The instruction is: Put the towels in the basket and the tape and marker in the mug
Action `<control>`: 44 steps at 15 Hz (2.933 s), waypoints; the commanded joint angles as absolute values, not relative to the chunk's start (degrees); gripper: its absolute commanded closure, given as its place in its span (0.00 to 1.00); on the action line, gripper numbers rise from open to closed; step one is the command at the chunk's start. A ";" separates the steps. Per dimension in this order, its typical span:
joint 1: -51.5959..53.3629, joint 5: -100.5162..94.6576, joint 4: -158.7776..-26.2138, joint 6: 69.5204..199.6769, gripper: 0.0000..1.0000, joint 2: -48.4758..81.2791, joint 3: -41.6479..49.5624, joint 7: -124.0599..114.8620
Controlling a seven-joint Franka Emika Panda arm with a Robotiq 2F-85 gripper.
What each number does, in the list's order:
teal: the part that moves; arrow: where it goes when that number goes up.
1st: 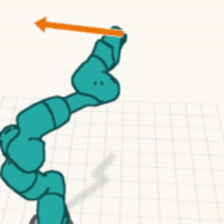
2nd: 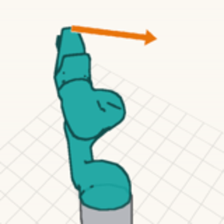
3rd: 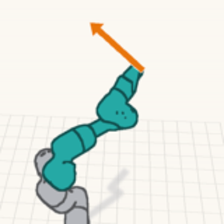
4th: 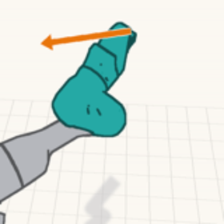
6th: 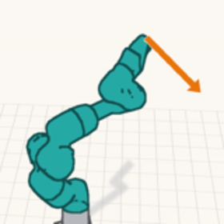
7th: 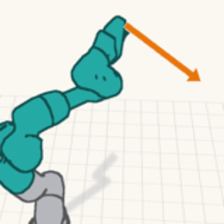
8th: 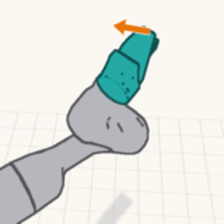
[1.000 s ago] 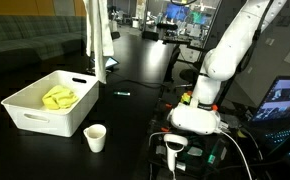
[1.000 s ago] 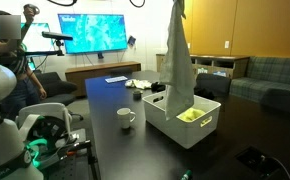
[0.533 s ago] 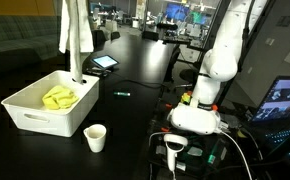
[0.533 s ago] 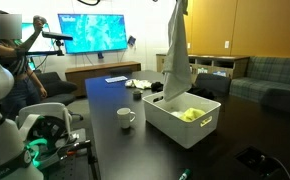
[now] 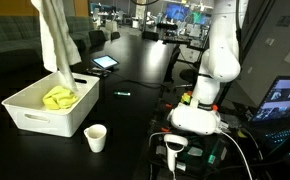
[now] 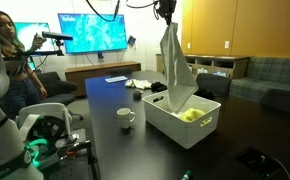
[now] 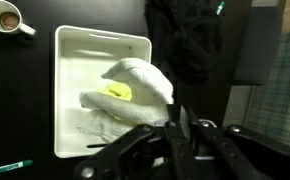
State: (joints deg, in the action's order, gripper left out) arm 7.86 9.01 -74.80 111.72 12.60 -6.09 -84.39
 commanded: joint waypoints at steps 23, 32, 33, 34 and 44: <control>-2.70 19.26 -124.94 120.99 0.00 0.90 2.99 -44.81; -5.78 24.15 -132.28 124.72 0.00 1.69 5.91 -31.97; -6.37 22.86 -131.52 124.22 0.00 2.34 6.52 -29.75; -6.83 22.38 -130.88 123.92 0.00 3.07 6.99 -28.03; -8.21 0.49 -128.03 127.78 0.00 13.32 10.17 -13.32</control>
